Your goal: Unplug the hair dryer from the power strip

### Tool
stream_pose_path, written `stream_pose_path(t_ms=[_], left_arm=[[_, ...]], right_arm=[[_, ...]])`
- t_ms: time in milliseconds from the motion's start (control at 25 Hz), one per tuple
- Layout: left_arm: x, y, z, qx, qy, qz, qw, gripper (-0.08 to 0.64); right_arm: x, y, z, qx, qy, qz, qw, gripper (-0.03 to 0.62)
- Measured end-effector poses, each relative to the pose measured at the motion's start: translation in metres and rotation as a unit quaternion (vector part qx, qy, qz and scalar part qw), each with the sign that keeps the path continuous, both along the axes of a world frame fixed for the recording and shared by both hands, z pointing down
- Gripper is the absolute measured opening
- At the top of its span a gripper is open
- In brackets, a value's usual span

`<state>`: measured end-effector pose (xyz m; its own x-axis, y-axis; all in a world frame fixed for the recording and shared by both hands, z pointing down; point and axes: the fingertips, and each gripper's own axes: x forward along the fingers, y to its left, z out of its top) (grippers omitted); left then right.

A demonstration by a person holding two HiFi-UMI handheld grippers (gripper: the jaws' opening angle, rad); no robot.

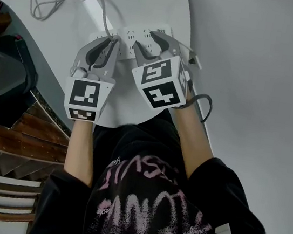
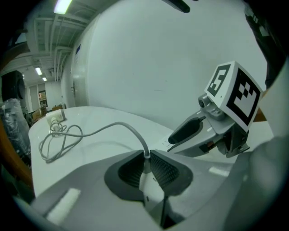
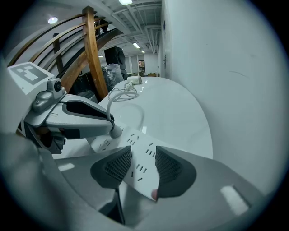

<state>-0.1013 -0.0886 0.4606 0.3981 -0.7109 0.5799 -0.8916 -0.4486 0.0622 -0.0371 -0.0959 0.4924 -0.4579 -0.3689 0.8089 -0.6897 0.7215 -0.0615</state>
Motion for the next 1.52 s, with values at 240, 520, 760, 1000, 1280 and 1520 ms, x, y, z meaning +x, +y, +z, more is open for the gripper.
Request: stream_pose_path(t_ms=[240,520,760,1000,1280,1520], left_arm=[[0.0001,-0.0007,-0.0019,0.002,-0.004,0.006,1.0,0.054],[-0.0027,-0.0033,-0.0004,-0.01,0.027,-0.019,0.9994,0.054],[0.0,-0.0012,0.0,-0.003,0.0,-0.007,1.0,0.054],[-0.0006,-0.0014,-0.0009,-0.005,-0.008,-0.005,0.9999,0.054],[-0.0013,-0.0017,-0.0006,-0.004,-0.006,-0.008,0.9999,0.053],[-0.0012,-0.0007,-0.0023,0.0,-0.015,-0.002,0.9999,0.052]], right_arm=[[0.0,0.0003,-0.0008,0.002,0.0,0.003,1.0,0.178],[-0.0001,-0.0003,0.0,0.003,0.003,0.005,1.0,0.178],[0.0001,-0.0002,0.0006,0.004,0.002,0.005,1.0,0.178],[-0.0002,0.0001,0.0003,0.005,0.004,0.006,1.0,0.178],[-0.0008,0.0001,0.0005,0.005,0.003,0.008,1.0,0.178],[-0.0013,0.0008,0.0001,0.002,0.002,0.009,1.0,0.178]])
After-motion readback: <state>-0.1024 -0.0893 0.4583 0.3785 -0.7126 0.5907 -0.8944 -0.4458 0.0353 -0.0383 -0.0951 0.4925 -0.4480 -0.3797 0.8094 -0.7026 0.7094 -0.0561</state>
